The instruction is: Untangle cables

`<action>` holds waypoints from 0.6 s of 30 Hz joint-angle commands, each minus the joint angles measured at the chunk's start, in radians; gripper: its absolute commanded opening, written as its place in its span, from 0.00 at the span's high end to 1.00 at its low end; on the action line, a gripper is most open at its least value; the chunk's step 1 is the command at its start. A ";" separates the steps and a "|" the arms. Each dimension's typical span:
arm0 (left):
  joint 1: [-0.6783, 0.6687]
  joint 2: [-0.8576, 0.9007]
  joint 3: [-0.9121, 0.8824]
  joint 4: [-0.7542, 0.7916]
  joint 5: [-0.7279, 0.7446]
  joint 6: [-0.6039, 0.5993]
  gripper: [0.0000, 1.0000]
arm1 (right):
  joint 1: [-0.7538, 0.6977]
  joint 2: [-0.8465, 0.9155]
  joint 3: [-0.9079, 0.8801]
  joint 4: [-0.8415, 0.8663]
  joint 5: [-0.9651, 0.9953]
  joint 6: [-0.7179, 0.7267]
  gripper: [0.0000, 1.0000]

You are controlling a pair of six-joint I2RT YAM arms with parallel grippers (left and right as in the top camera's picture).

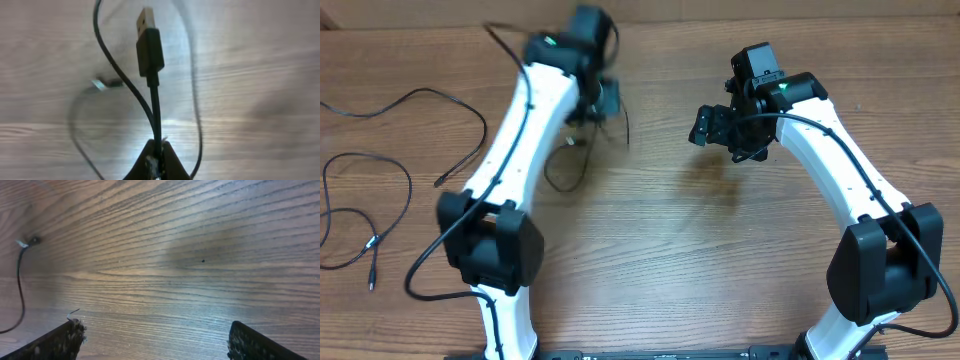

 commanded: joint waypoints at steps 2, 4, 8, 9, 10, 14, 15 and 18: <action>0.106 -0.011 0.362 -0.050 -0.031 0.011 0.96 | 0.004 0.002 -0.003 0.000 0.010 -0.003 0.09; 0.161 -0.011 0.458 -0.049 -0.069 -0.053 0.96 | 0.004 0.002 -0.003 0.000 0.010 -0.003 0.09; 0.333 -0.011 0.622 0.008 -0.092 -0.167 0.96 | 0.004 0.002 -0.003 -0.001 0.010 -0.003 0.08; 0.370 -0.011 0.640 0.026 -0.092 -0.183 0.96 | 0.004 0.002 -0.003 -0.003 0.010 -0.003 0.08; 0.417 -0.011 0.657 0.051 -0.092 -0.208 0.96 | 0.004 0.002 -0.003 -0.004 0.010 -0.003 0.08; 0.586 -0.011 0.688 0.119 -0.091 -0.298 0.96 | 0.004 0.002 -0.003 -0.008 0.010 -0.003 0.08; 0.622 -0.011 0.699 0.119 -0.092 -0.320 0.96 | 0.004 0.002 -0.003 -0.008 0.010 -0.003 0.08; 0.727 -0.011 0.722 0.116 -0.087 -0.358 0.96 | 0.004 0.002 -0.003 -0.008 0.010 -0.003 0.08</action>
